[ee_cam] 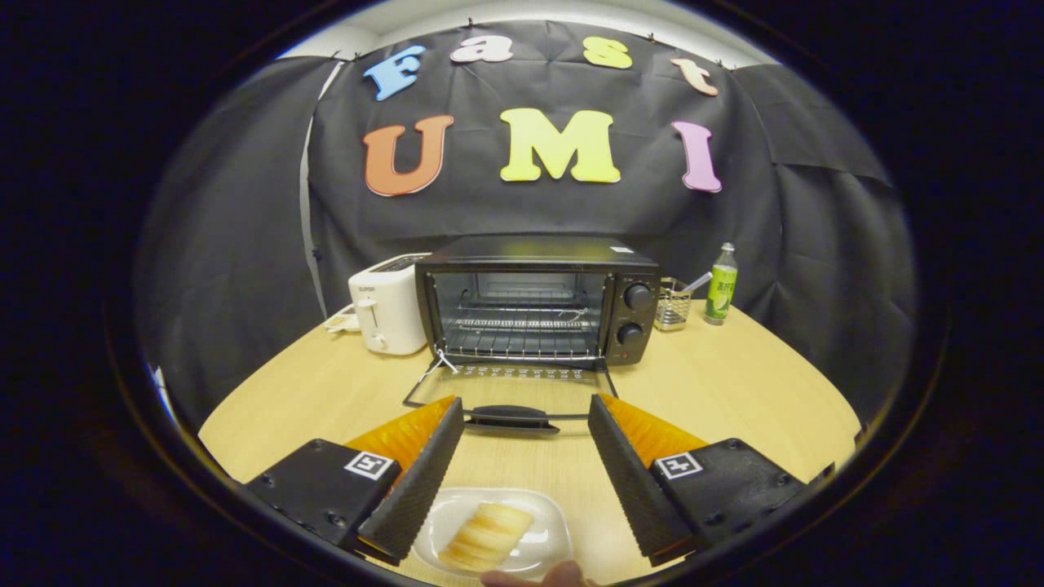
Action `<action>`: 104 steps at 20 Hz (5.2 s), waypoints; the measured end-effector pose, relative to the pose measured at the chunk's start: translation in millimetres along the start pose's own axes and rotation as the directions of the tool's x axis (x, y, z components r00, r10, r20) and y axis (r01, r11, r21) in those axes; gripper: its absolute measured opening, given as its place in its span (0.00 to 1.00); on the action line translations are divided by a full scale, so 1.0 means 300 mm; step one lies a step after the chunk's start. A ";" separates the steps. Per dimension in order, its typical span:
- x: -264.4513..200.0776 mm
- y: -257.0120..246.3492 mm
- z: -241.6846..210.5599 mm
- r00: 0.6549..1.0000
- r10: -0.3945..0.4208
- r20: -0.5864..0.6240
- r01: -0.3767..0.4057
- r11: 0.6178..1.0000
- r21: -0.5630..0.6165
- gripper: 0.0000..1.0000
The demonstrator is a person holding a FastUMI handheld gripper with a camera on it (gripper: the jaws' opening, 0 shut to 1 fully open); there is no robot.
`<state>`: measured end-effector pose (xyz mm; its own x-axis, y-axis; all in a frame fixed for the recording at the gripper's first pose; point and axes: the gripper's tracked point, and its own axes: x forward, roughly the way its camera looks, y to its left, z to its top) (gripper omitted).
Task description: Open the toaster oven, put the food inside, and close the toaster oven door.
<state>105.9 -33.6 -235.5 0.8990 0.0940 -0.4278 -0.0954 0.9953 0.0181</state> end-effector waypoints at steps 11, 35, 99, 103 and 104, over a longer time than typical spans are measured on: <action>-0.073 0.054 -0.305 0.970 -0.002 -0.243 0.007 1.000 0.019 1.00; -0.046 0.060 -0.331 0.958 0.003 -0.286 0.053 0.981 0.187 0.45; 0.282 0.055 -0.183 0.977 0.054 -0.206 -0.027 0.991 0.129 0.99; 0.316 0.037 -0.236 0.969 0.037 -0.246 -0.014 0.996 0.092 1.00; 0.324 0.037 -0.253 0.965 0.036 -0.260 -0.013 0.996 0.087 1.00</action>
<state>159.9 -15.2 -345.3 0.7531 0.1199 -0.6469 -0.0697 0.9923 0.1028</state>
